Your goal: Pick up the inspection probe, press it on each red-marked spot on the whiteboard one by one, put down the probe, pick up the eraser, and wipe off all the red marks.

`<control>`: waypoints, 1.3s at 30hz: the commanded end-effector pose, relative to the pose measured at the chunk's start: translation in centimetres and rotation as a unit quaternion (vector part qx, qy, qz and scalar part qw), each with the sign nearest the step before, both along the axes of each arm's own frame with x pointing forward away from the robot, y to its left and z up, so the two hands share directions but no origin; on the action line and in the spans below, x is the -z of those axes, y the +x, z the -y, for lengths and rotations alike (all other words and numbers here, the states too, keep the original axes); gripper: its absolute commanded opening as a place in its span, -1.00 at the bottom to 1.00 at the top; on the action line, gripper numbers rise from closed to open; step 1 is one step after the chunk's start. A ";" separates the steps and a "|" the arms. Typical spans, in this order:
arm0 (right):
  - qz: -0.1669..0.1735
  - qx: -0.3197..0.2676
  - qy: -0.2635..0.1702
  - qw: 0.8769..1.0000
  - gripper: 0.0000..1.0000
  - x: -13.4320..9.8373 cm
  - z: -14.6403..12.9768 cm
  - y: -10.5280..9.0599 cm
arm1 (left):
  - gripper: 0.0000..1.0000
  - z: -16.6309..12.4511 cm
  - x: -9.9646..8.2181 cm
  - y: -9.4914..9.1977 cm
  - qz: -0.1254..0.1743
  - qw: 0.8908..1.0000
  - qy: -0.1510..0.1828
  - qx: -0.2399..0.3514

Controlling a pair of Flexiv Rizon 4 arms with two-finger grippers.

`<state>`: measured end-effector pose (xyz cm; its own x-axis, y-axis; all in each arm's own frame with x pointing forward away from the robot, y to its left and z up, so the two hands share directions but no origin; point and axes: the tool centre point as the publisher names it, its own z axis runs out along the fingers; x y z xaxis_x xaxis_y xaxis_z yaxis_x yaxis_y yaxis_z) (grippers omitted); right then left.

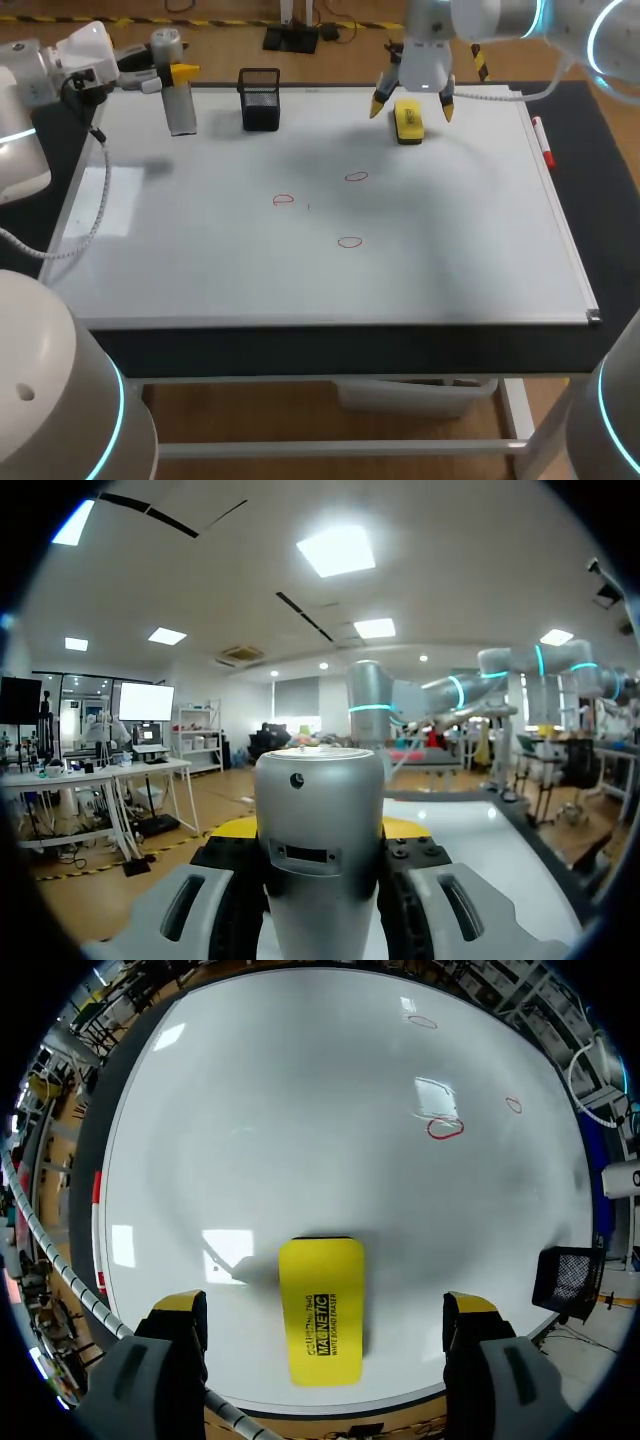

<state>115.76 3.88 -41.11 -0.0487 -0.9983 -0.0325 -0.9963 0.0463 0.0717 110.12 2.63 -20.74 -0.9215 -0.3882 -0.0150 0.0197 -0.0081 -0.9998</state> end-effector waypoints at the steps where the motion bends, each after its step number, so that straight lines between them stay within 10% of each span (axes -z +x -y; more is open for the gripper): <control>1: -0.007 -0.001 -0.007 1.000 1.00 0.2 -0.1 0.9 | -1.00 0.1 0.0 0.0 0.001 1.000 0.000 -0.002; 10: -0.010 -0.003 -0.010 1.000 0.86 0.5 0.4 1.1 | -1.00 0.1 0.0 0.0 0.001 1.000 0.000 -0.002; 17: -0.012 -0.008 -0.014 1.000 -1.00 0.7 0.5 1.0 | -1.00 0.1 0.0 0.0 0.001 1.000 0.000 -0.002; 39: 0.037 0.099 -0.032 0.994 -1.00 -4.1 5.5 -3.2 | -1.00 0.1 0.0 0.0 0.001 1.000 0.000 -0.002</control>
